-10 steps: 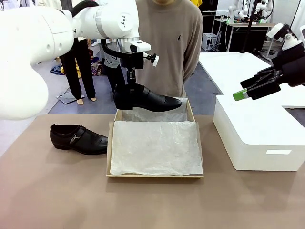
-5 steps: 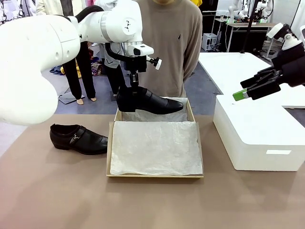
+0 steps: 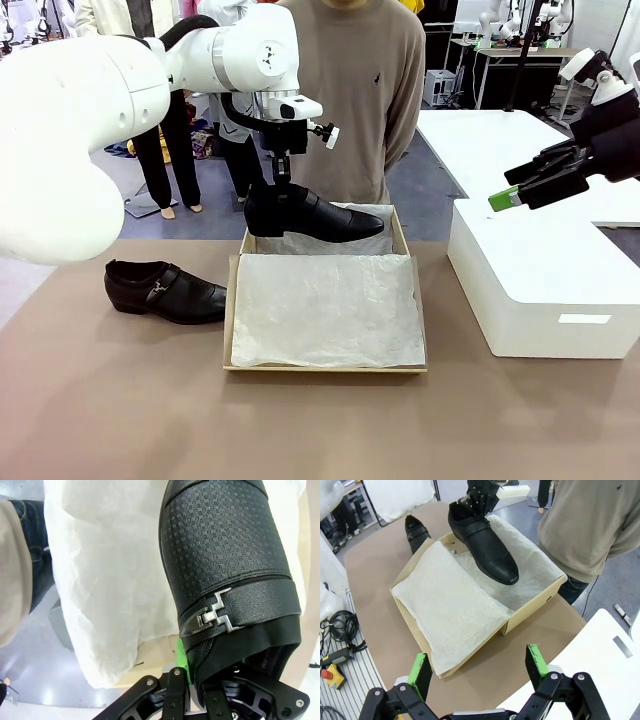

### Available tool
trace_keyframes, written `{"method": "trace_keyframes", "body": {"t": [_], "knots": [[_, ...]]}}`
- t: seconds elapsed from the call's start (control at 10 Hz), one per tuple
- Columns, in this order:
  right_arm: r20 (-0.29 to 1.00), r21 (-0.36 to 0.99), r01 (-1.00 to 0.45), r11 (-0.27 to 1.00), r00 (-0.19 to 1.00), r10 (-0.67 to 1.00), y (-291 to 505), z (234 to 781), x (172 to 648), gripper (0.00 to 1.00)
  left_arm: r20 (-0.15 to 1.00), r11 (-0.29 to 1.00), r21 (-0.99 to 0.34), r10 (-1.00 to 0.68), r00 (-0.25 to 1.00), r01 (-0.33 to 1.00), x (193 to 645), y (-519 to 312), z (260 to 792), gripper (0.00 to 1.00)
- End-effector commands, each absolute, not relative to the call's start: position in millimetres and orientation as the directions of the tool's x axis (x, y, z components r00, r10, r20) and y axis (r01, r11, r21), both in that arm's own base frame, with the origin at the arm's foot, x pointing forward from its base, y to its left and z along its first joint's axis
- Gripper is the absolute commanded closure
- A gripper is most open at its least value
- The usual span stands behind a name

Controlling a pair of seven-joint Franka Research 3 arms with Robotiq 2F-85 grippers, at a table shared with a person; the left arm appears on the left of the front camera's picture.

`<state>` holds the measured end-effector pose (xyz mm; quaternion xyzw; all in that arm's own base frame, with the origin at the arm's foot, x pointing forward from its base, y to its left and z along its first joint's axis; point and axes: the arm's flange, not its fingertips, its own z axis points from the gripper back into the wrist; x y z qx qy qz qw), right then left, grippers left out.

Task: Pack the shoes into the box.
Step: Place one shoe of the Shoes into the Shoes Box.

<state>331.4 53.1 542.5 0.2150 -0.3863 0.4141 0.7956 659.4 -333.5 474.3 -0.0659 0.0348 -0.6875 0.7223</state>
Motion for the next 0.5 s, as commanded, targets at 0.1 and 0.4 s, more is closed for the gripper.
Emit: {"method": "trace_keyframes", "body": {"t": [0.1, 0.4], "knots": [[0.801, 0.017, -0.834, 0.551, 0.341, 0.491, 53.4, 541.8, 333.8, 0.0, 0.043, 0.052, -0.133, -0.997, 0.059, 0.99, 657.9, -333.5, 480.1, 1.0], [0.801, 0.017, -0.834, 0.551, 0.341, 0.491, 53.4, 541.8, 333.8, 0.0, 0.04, 0.046, -0.143, -0.998, 0.052, 0.989, 659.4, -333.5, 474.3, 1.0]]}}
